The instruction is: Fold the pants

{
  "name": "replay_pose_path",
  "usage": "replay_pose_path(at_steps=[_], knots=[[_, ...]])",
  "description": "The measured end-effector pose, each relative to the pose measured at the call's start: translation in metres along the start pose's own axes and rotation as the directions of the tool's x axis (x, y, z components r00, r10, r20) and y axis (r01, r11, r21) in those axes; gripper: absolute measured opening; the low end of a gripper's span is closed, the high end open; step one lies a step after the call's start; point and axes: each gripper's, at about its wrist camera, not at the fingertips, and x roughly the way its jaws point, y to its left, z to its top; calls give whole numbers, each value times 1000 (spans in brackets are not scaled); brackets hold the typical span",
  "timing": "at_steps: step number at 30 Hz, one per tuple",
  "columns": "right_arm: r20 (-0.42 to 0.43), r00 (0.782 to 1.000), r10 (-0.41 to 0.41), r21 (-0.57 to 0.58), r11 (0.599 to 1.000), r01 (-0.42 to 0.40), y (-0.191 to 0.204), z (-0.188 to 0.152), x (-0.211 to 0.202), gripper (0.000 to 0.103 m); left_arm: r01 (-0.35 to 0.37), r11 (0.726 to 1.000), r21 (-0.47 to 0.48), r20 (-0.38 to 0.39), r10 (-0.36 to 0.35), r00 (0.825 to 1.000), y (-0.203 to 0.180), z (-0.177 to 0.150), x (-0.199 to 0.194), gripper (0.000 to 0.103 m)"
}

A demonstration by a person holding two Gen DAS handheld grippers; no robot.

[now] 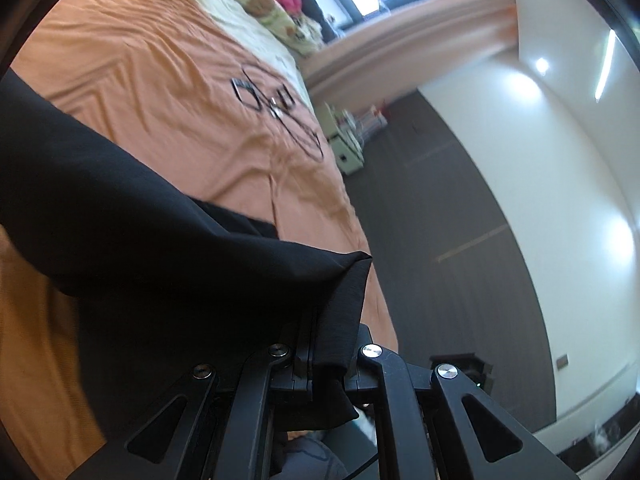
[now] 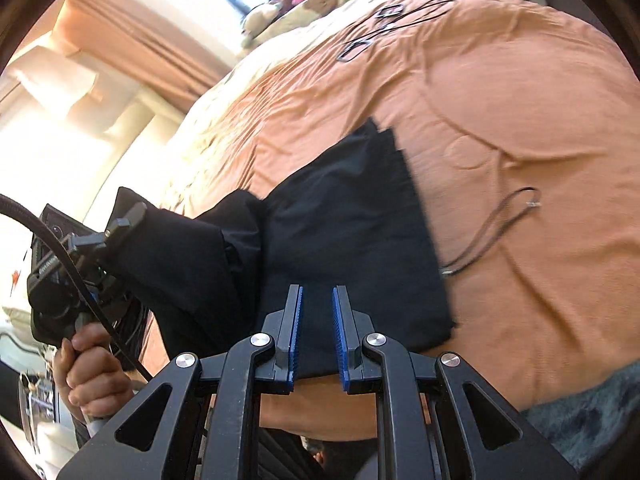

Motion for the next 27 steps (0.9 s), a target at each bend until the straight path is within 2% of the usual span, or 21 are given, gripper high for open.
replay_pose_path(at_steps=[6, 13, 16, 21, 25, 27], knots=[[28, 999, -30, 57, 998, 28, -19, -14, -28, 12, -26, 998, 49, -130, 32, 991, -12, -11, 59, 7], [40, 998, -54, 134, 990, 48, -49, -20, -56, 12, -84, 983, 165, -258, 125, 958, -26, -34, 109, 7], [45, 997, -61, 148, 987, 54, -56, -21, -64, 12, -92, 975, 204, -309, 153, 939, -26, -41, 126, 7], [47, 997, -68, 170, 984, 59, -66, -24, -69, 12, -108, 944, 311, -397, 232, 888, -32, -43, 149, 7], [47, 996, -78, 191, 979, 67, -75, -25, -73, 12, -108, 919, 380, -440, 282, 852, -36, -43, 162, 7], [46, 996, -81, 197, 978, 70, -80, -24, -75, 12, -104, 909, 404, -452, 298, 841, -37, -44, 167, 7]])
